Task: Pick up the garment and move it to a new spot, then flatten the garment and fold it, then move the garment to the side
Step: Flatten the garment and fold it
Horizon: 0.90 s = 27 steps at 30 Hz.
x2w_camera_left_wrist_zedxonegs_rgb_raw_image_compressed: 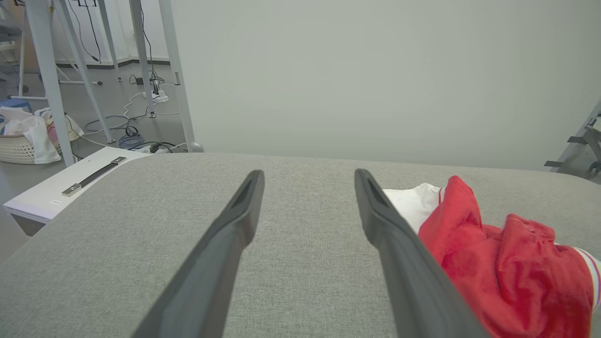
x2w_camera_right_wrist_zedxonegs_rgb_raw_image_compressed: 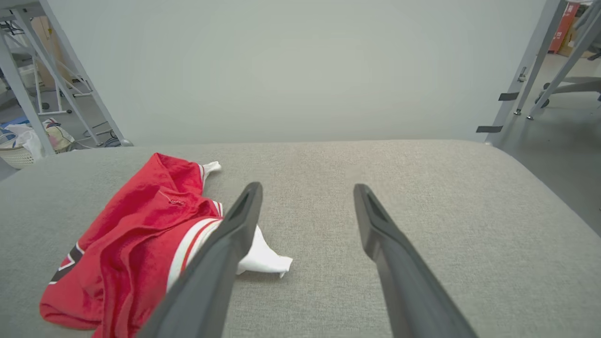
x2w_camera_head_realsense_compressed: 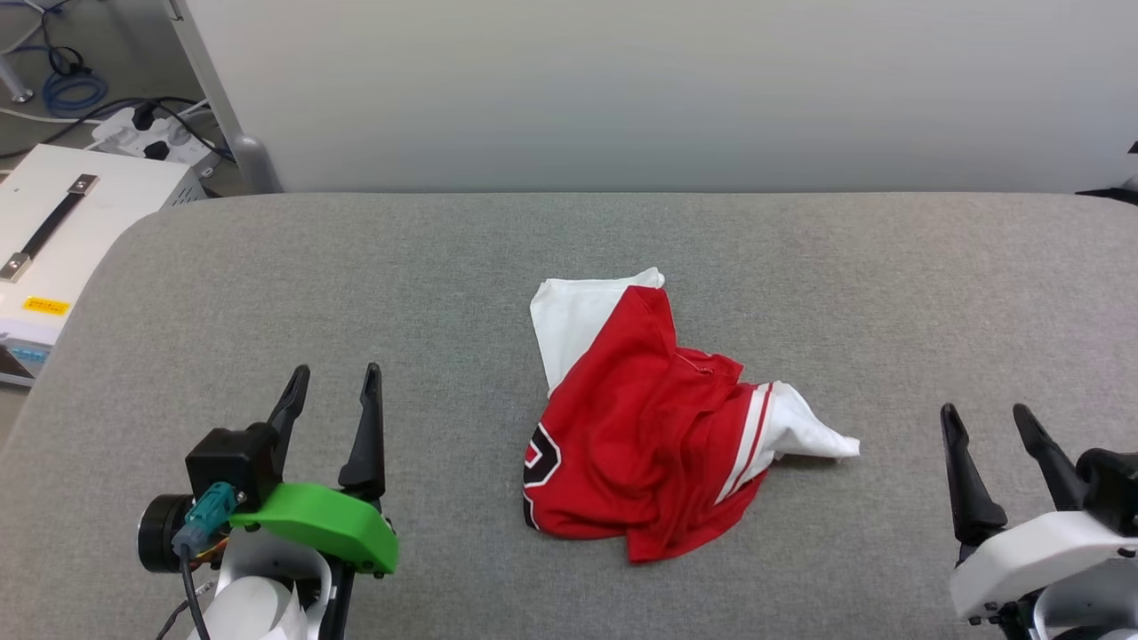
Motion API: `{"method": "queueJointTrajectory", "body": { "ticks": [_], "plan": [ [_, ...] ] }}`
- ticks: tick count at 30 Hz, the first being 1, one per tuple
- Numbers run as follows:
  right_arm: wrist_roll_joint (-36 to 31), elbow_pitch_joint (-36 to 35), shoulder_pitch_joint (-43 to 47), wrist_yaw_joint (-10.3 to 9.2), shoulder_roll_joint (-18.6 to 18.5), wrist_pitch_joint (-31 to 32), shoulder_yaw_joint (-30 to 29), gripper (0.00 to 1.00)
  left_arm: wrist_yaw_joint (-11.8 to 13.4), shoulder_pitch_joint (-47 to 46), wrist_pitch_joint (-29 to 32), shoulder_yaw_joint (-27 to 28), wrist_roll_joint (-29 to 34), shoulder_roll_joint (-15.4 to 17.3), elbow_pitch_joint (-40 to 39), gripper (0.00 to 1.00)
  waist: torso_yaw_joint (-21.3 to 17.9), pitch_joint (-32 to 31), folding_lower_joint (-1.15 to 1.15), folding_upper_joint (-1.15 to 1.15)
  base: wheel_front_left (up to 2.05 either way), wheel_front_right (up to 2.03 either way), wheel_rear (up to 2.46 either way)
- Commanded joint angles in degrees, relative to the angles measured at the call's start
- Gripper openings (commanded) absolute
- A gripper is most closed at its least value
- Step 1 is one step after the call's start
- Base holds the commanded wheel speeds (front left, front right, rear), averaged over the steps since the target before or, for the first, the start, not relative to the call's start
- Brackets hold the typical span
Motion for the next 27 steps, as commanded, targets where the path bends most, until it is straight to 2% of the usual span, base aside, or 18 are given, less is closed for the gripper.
{"method": "queueJointTrajectory", "body": {
  "ticks": [1,6,13,21,27],
  "plan": [
    [0.78,1.16,0.42,-0.04,0.03,1.32,-0.52,1.0,0.54,0.77,0.03,0.19,-0.37,-0.15,-0.51,1.0,0.06,0.31,0.0,0.0,0.0,0.0,0.0],
    [3.26,7.84,-1.32,-0.04,-0.04,7.25,-2.2,1.0,0.73,-0.28,-0.4,-0.57,-0.48,-1.54,-1.39,1.0,1.8,2.01,0.0,0.0,0.0,0.0,0.0],
    [7.32,16.4,-7.48,-0.04,-4.66,14.54,-1.2,1.0,0.56,-2.92,-1.93,-1.51,0.02,-3.31,-0.47,1.0,6.34,5.19,0.0,0.0,0.0,0.0,0.0],
    [11.94,22.51,-15.31,-0.04,-11.47,23.58,6.11,1.0,-0.38,-4.68,-3.56,-1.81,-0.26,-4.84,1.48,1.0,10.44,8.13,0.0,0.0,0.0,0.0,0.0],
    [14.49,29.49,-18.63,-0.04,-14.83,28.33,11.42,1.0,-0.88,-5.68,-4.37,-1.77,-0.42,-6.0,2.67,1.0,11.97,10.13,0.0,0.0,0.0,0.0,0.0]
  ]
}}
